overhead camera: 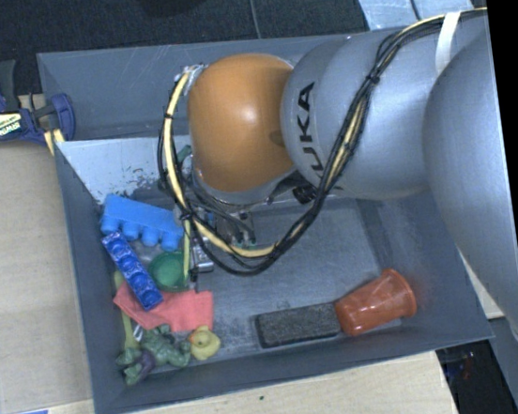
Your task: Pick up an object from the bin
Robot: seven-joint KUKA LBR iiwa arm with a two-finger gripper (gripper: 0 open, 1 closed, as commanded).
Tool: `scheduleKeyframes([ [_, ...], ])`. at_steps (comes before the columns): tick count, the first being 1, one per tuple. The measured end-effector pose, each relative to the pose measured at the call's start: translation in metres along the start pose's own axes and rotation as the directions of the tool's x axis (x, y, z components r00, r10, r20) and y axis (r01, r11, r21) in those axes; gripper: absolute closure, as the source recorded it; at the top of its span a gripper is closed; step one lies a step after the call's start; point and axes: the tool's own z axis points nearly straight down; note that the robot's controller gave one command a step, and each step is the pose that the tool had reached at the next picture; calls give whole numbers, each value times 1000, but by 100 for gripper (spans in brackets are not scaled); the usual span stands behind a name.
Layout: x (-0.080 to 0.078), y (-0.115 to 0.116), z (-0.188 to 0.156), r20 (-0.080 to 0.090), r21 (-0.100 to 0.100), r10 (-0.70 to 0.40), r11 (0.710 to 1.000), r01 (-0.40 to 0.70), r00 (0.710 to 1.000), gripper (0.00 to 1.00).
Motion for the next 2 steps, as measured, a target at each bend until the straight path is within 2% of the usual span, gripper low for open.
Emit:
scheduleKeyframes([
  [1, -2, -1, -5, 8, -2, 3, 1000, -3, 1000, 0],
  [2, 16, 1, 20, 13, -5, 147, 989, -147, 989, 0],
])
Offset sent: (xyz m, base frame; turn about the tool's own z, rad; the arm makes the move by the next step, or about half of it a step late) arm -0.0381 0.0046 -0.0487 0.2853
